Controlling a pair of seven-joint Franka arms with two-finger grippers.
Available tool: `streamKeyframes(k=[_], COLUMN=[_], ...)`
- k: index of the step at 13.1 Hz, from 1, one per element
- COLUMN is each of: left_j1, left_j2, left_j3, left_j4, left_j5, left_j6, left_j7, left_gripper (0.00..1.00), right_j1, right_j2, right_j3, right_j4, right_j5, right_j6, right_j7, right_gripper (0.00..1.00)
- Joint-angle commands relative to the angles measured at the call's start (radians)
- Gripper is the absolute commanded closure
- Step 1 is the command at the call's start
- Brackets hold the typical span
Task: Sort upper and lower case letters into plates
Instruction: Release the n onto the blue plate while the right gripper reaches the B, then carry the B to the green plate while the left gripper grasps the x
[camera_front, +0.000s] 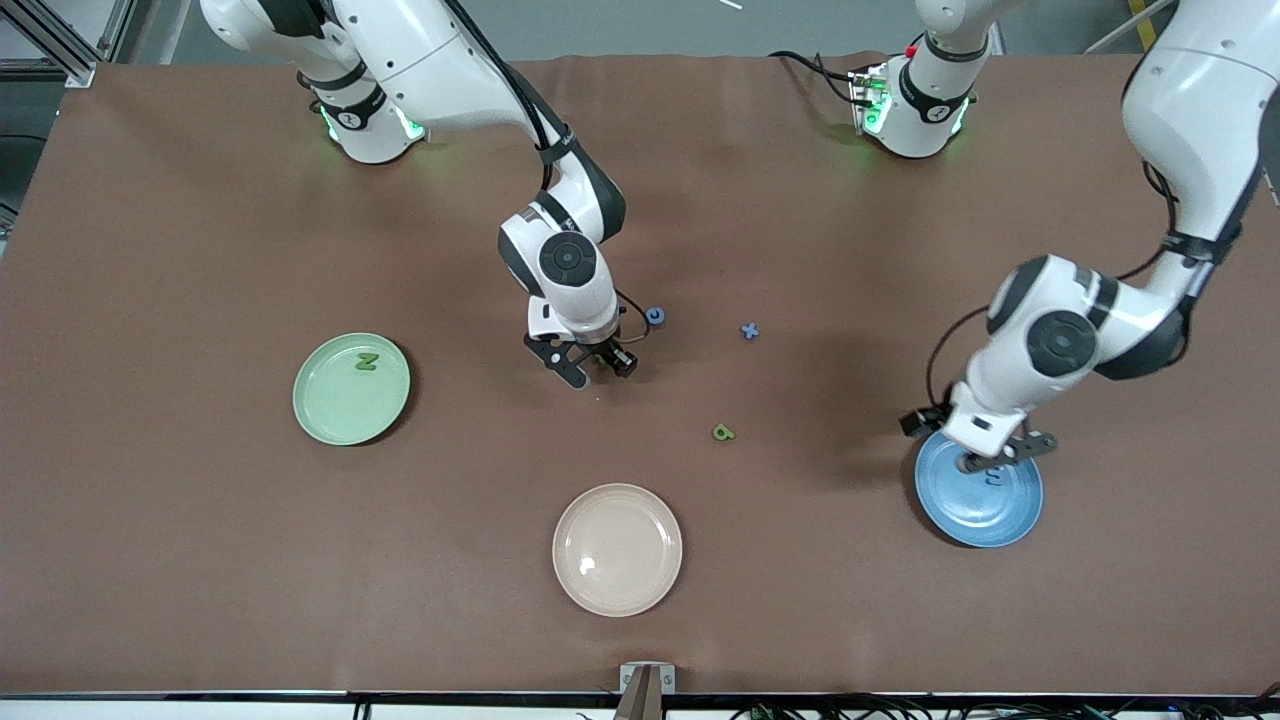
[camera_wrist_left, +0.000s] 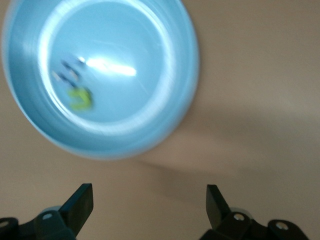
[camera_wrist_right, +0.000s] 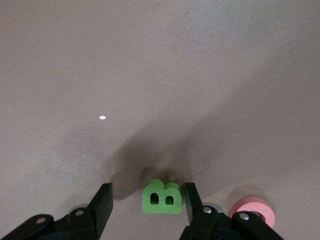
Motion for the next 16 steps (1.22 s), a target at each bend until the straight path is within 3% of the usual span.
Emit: streamKeyframes(k=[1, 3, 4, 5, 8, 11, 16], left_j1=[0.041, 0.028, 0.003, -0.03, -0.154, -0.196, -0.238], left_j2=[-0.082, -0.072, -0.064, -0.05, 0.007, 0.079, 0.152], left_j3=[-0.094, -0.148, -0.156, -0.157, -0.151, -0.15, -0.148], left_j4=[-0.166, -0.195, -0.21, -0.212, -0.207, -0.206, -0.203], left_j5=[0.002, 0.004, 0.011, 0.013, 0.06, 0.172, 0.301], left_j6=[0.089, 0.098, 0.1, 0.113, 0.149, 0.15, 0.152], left_j7=[-0.141, -0.266, -0.31, -0.347, -0.568, -0.731, -0.911], left_gripper=[0.01, 0.03, 0.04, 0.06, 0.15, 0.21, 0.3], right_j1=[0.016, 0.015, 0.015, 0.004, -0.042, -0.146, -0.405], right_j2=[0.006, 0.004, 0.0, -0.008, -0.061, -0.181, -0.353], right_j3=[-0.011, -0.011, -0.013, -0.013, -0.031, -0.034, -0.034], right_j4=[0.013, 0.016, 0.016, 0.017, 0.053, 0.04, -0.131], right_j5=[-0.02, -0.02, -0.02, -0.02, -0.026, -0.024, -0.024], right_j6=[-0.022, -0.056, -0.07, -0.099, -0.256, -0.416, -0.435], right_j7=[0.029, 0.029, 0.028, 0.02, -0.072, -0.268, -0.74], right_gripper=[0.44, 0.68, 0.88, 0.98, 1.0, 1.0, 1.0])
